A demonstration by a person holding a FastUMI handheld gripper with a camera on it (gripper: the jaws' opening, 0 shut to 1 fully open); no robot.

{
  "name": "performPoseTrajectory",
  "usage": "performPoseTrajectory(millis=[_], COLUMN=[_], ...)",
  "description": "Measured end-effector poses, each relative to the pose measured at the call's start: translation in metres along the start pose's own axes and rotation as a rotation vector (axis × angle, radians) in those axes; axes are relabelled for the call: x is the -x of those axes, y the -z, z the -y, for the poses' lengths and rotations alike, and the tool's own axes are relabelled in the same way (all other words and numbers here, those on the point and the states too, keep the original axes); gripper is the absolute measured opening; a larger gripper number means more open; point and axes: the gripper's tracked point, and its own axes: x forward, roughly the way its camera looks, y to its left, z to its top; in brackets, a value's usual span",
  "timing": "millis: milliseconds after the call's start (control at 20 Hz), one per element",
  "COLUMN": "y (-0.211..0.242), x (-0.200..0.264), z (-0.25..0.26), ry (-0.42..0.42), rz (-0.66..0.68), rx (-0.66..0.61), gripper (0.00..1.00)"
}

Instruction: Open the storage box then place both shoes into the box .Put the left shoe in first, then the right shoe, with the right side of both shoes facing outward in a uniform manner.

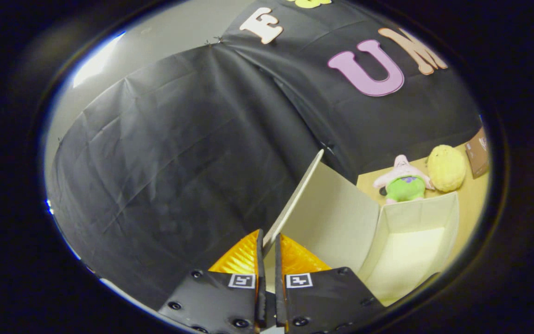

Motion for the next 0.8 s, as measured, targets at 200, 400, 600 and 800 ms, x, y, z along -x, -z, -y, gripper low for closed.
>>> performPoseTrajectory(millis=[200,400,600,800], y=[0.020,0.034,0.013,-0.024], x=[-0.024,-0.024,0.008,0.054], z=[-0.006,-0.011,-0.003,0.040], ry=[0.013,-0.013,0.014,0.116], rz=[-0.032,-0.040,0.039,0.140], rx=[0.127,0.279,0.431,0.527], gripper=[0.22,0.54,1.00,1.00])
